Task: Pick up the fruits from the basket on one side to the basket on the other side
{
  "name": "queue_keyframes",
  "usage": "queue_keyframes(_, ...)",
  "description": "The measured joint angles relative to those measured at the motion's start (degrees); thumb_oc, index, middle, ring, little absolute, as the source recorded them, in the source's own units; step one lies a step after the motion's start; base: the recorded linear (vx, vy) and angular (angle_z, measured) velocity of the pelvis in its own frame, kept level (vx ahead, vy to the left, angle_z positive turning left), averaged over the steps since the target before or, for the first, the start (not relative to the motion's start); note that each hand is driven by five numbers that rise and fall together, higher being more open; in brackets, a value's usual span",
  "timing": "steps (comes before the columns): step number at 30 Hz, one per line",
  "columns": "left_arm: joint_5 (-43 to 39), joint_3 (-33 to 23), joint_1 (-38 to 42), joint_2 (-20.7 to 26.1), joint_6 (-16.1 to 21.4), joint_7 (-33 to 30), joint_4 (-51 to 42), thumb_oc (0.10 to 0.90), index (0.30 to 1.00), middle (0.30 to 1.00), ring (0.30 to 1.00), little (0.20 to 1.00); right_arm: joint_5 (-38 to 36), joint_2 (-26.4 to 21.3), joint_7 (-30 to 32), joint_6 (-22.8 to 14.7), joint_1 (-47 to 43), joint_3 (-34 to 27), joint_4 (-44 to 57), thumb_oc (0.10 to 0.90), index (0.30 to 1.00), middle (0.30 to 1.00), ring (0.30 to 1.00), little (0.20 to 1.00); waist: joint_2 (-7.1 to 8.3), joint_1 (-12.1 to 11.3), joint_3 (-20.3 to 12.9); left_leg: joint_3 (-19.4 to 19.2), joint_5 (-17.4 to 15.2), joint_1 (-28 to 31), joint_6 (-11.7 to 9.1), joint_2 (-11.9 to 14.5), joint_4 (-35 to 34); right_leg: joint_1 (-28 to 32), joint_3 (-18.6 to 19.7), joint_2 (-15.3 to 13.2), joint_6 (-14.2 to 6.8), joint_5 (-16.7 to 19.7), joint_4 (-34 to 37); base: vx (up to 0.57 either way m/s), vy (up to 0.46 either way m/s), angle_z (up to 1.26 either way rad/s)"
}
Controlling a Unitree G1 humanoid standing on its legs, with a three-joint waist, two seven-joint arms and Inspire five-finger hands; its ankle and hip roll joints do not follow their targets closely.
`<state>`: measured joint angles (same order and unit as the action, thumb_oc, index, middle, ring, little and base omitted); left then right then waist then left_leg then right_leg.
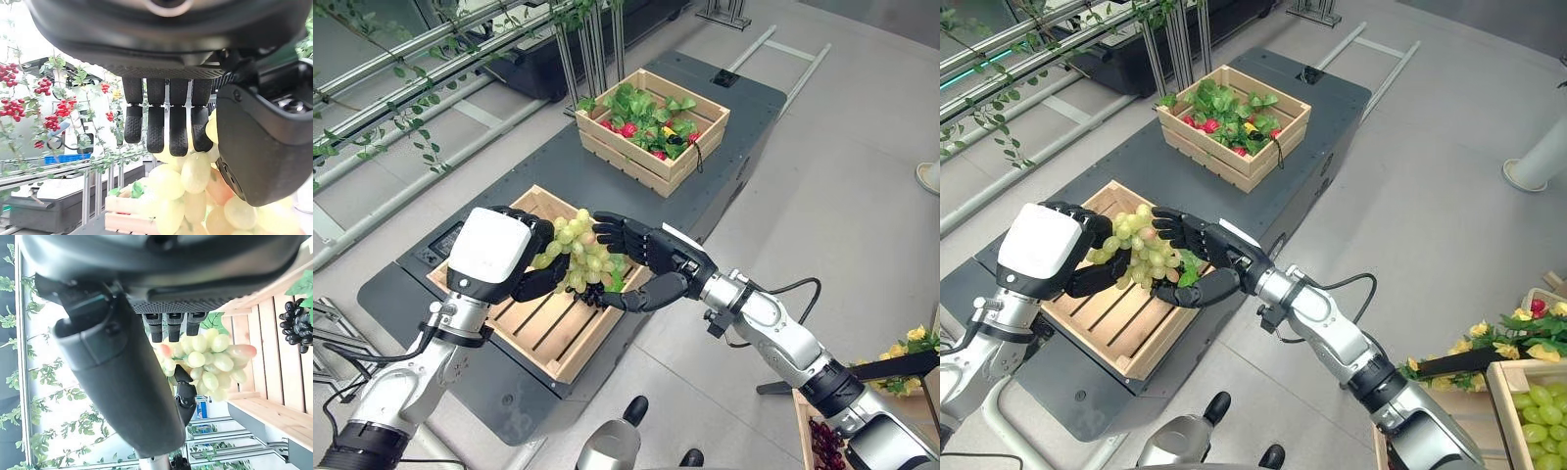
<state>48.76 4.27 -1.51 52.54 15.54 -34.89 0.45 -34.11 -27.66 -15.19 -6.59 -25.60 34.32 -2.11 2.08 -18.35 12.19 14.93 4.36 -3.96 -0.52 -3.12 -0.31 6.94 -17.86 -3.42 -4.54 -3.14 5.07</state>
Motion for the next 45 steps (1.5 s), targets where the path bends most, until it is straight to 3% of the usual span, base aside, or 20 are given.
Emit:
queue_keyframes(10, 0.00, 2.76, 0.10, -0.11, 0.28, 1.04, -1.73, 0.400, 0.300, 0.300, 0.300, 0.300, 1.22, 1.90, 4.21, -0.12, 0.01, 0.03, -1.45, 0.800, 0.900, 0.900, 0.900, 0.900, 0.02, 0.10, -0.02, -0.05, 0.14, 0.04, -0.08, 0.02, -0.18, -0.05, 0.03, 0.00, -0.05, 0.05, 0.00, 0.00, 0.000, 0.00)
queue_keyframes(19, 0.00, 2.85, 0.77, -0.18, 0.46, 1.09, -6.12, 0.400, 0.300, 0.300, 0.300, 0.300, 6.71, 4.03, 14.01, -0.22, 0.03, -0.05, -3.72, 0.800, 0.900, 0.900, 0.900, 0.900, 0.00, 0.22, -0.02, -0.05, 0.15, -0.02, -0.06, 0.01, -0.21, -0.15, 0.08, -0.01, -0.06, 0.05, 0.00, 0.00, 0.000, 0.00)
queue_keyframes(26, -0.01, 2.85, 2.38, -0.18, 1.19, 1.08, -6.12, 0.400, 0.300, 0.300, 0.300, 0.300, 6.69, 4.00, 14.12, 0.49, 0.03, -0.09, -4.01, 0.800, 0.900, 0.900, 0.900, 0.900, 0.00, 0.17, -0.02, 0.01, 0.15, -0.10, -0.06, 0.00, -0.22, -0.22, 0.09, -0.02, -0.06, 0.04, 0.00, 0.00, 0.000, 0.00)
queue_keyframes(32, -0.01, 2.85, 2.46, -0.18, 2.56, 1.04, -6.18, 0.400, 0.300, 0.300, 0.300, 0.300, 6.69, 3.50, 13.82, 3.96, 0.03, -0.06, -4.37, 0.800, 0.900, 0.900, 0.900, 0.900, 0.01, 0.10, -0.03, 0.10, 0.15, -0.10, -0.06, 0.00, -0.21, -0.21, 0.06, 0.00, -0.06, 0.05, 0.00, 0.00, 0.000, 0.00)
queue_keyframes(45, -0.01, 4.34, 5.58, -0.18, 5.11, 1.62, -9.64, 0.400, 0.300, 0.300, 0.300, 0.300, 6.62, 3.28, 12.20, 5.69, -0.52, 0.72, -4.42, 0.800, 0.900, 0.900, 0.900, 0.900, 0.08, 0.10, -0.07, 0.18, 0.16, -0.09, -0.07, 0.00, -0.21, -0.18, 0.03, 0.02, -0.07, 0.06, 0.00, 0.00, 0.000, 0.00)
